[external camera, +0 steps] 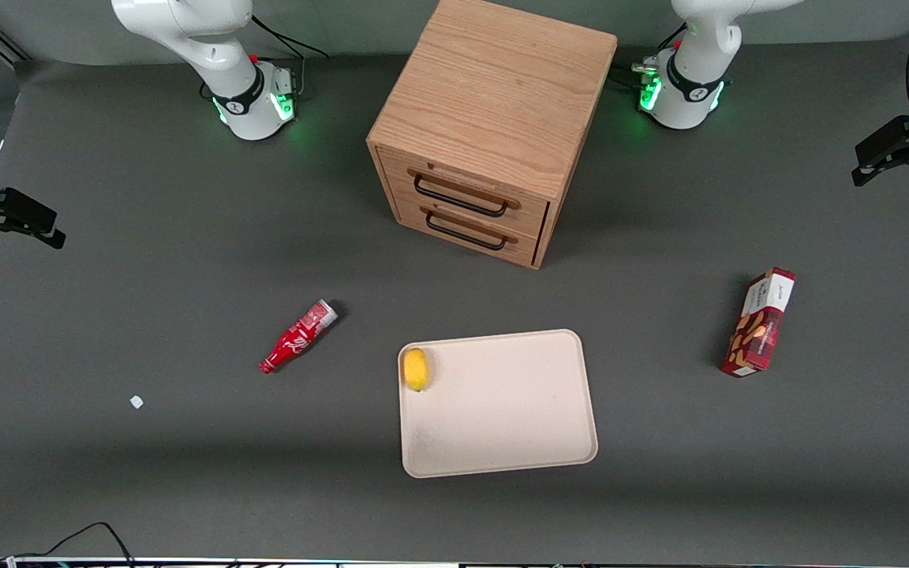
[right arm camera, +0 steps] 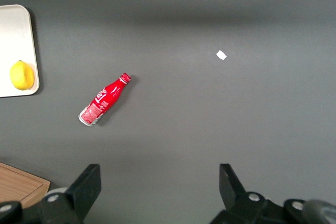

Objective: Place red cookie box on tray
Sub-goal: 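Move the left gripper down to the red tartan shortbread box and grasp it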

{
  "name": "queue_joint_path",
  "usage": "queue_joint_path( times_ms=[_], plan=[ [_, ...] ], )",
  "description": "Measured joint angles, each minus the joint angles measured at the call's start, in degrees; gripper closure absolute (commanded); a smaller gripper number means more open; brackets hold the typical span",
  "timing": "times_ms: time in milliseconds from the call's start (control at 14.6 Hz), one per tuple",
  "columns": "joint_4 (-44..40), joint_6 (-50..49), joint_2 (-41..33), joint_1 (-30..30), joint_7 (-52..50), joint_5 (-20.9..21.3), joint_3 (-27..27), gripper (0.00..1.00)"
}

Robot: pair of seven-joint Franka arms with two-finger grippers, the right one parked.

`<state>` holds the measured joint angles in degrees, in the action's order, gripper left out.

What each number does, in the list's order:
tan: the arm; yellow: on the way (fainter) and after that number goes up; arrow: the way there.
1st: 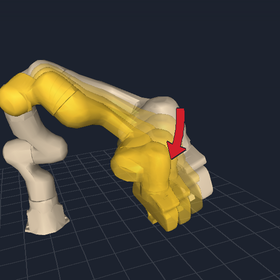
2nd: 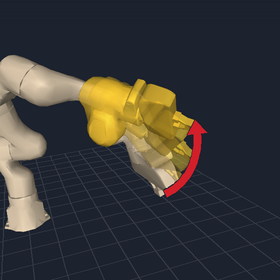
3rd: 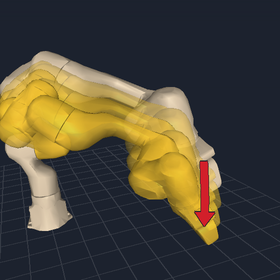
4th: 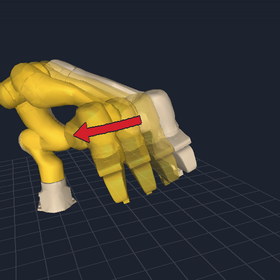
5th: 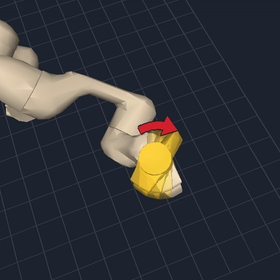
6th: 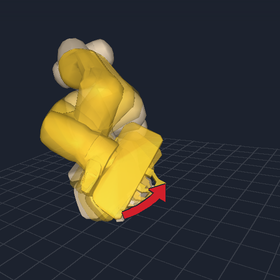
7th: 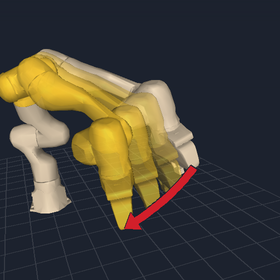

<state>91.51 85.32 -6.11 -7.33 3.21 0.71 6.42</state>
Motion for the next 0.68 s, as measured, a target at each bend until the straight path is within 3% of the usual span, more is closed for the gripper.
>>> queue_joint_path(
  times_ms=[410,684],
  plan=[
    [1.23,1.91,3.18,0.00,0.46,1.66,0.12,0.00],
    [6.64,9.15,6.96,-0.10,2.88,2.53,0.05,0.00]
  ],
)
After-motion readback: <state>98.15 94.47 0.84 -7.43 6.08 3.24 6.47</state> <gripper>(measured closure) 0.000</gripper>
